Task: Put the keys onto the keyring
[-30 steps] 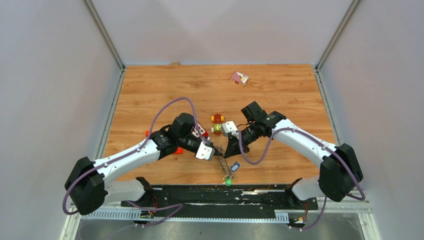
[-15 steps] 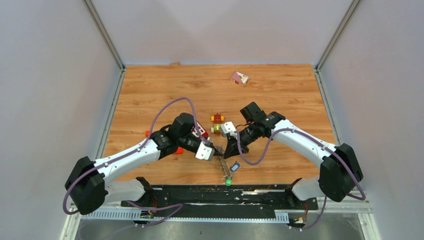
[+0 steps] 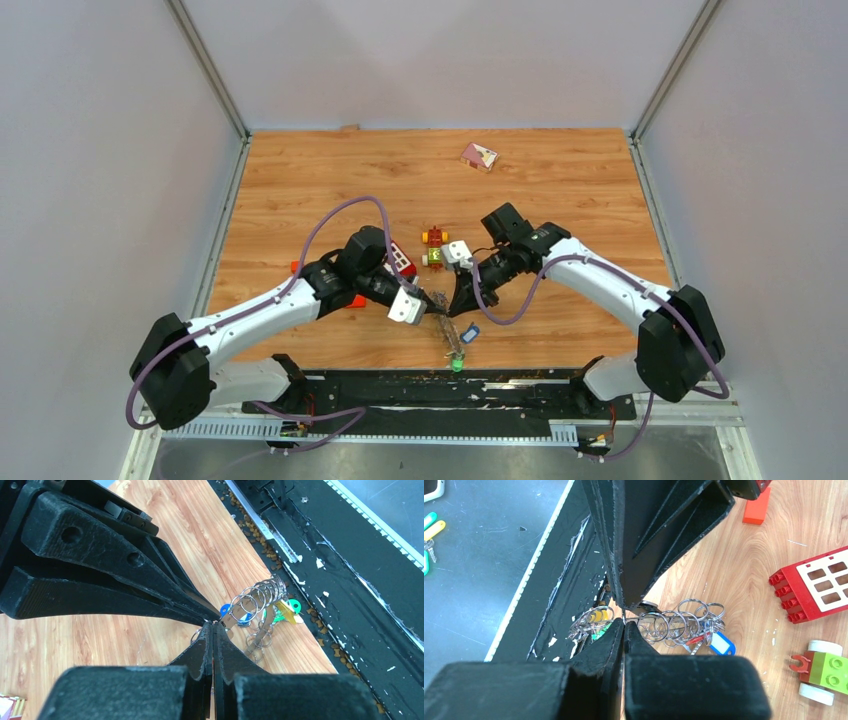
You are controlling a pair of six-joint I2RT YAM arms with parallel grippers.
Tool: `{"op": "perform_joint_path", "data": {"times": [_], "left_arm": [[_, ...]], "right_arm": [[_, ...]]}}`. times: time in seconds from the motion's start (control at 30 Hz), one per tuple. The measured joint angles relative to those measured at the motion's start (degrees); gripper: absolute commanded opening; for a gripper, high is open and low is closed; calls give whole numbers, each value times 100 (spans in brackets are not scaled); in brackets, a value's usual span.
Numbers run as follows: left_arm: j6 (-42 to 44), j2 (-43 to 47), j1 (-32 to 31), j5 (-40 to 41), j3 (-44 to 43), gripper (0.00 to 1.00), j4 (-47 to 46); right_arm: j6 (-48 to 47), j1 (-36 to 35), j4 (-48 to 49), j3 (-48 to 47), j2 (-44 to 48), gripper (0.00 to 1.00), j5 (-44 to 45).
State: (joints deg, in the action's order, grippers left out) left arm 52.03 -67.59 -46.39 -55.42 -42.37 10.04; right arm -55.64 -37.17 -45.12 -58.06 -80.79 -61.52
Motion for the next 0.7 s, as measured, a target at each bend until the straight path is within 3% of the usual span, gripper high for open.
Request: {"op": "perform_joint_path", "data": {"times": [0.7], "left_arm": [[448,20,2,-2,0,0,140]], "right_arm": [[330,199,-214,-225,-490,0,-354]]}}
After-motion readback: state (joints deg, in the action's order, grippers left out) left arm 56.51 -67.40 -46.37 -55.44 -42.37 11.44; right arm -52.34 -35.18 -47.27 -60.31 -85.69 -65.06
